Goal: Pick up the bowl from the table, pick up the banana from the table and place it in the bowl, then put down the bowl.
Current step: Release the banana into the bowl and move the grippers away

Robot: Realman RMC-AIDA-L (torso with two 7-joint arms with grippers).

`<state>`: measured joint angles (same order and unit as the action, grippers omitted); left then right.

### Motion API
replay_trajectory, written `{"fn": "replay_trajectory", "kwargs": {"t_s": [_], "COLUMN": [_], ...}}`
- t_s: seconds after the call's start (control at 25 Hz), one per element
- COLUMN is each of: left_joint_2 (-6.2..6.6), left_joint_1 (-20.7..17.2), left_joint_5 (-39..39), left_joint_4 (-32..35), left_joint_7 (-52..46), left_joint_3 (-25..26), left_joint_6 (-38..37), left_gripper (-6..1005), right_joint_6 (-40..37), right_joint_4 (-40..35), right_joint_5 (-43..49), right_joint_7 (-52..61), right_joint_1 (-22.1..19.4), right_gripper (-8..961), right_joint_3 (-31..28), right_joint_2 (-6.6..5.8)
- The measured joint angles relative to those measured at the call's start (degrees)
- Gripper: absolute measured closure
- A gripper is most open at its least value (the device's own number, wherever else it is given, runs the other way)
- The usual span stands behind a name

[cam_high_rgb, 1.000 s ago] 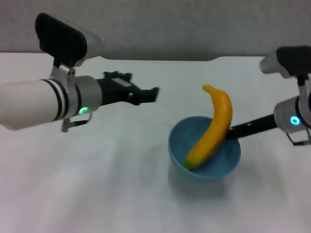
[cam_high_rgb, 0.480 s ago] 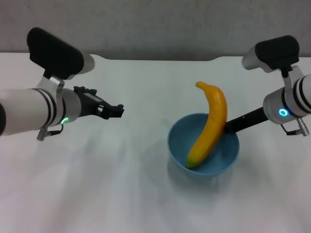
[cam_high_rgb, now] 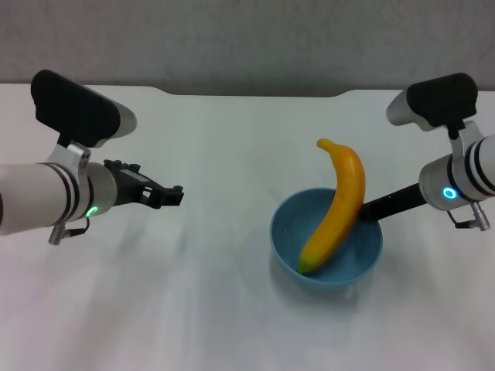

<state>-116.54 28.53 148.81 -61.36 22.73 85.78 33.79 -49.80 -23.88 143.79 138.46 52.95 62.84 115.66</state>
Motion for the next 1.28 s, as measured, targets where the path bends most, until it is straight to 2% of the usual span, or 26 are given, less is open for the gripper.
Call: {"fn": "replay_trajectory", "kwargs": {"t_s": [0.64, 0.92, 1.08, 1.28], "left_joint_2": [-0.09, -0.11, -0.20, -0.18], "left_joint_1": [-0.12, -1.34, -2.74, -4.90], "left_joint_5": [-0.06, -0.26, -0.81, -2.88], "left_joint_4": [0.02, 0.94, 1.20, 1.42], "left_joint_7": [-0.05, -0.06, 0.14, 0.29], "left_joint_3": [-0.12, -0.45, -1.02, -1.56], "left_joint_6": [-0.35, -3.22, -6.96, -12.47], "left_gripper": [100, 101, 101, 102], "right_joint_6": [1.02, 0.97, -0.08, -0.70], "right_joint_4": [-0.39, -5.59, -10.95, -17.19], "right_joint_5": [-0.31, -3.82, -11.73, -22.75], "right_joint_7": [0.23, -1.02, -5.50, -11.98], "right_joint_1": [-1.35, -5.33, -10.50, -17.89], "right_gripper": [869, 603, 446, 347], "right_joint_3": [-0.02, 0.05, 0.06, 0.87], "right_joint_2": [0.00, 0.16, 0.17, 0.02]}}
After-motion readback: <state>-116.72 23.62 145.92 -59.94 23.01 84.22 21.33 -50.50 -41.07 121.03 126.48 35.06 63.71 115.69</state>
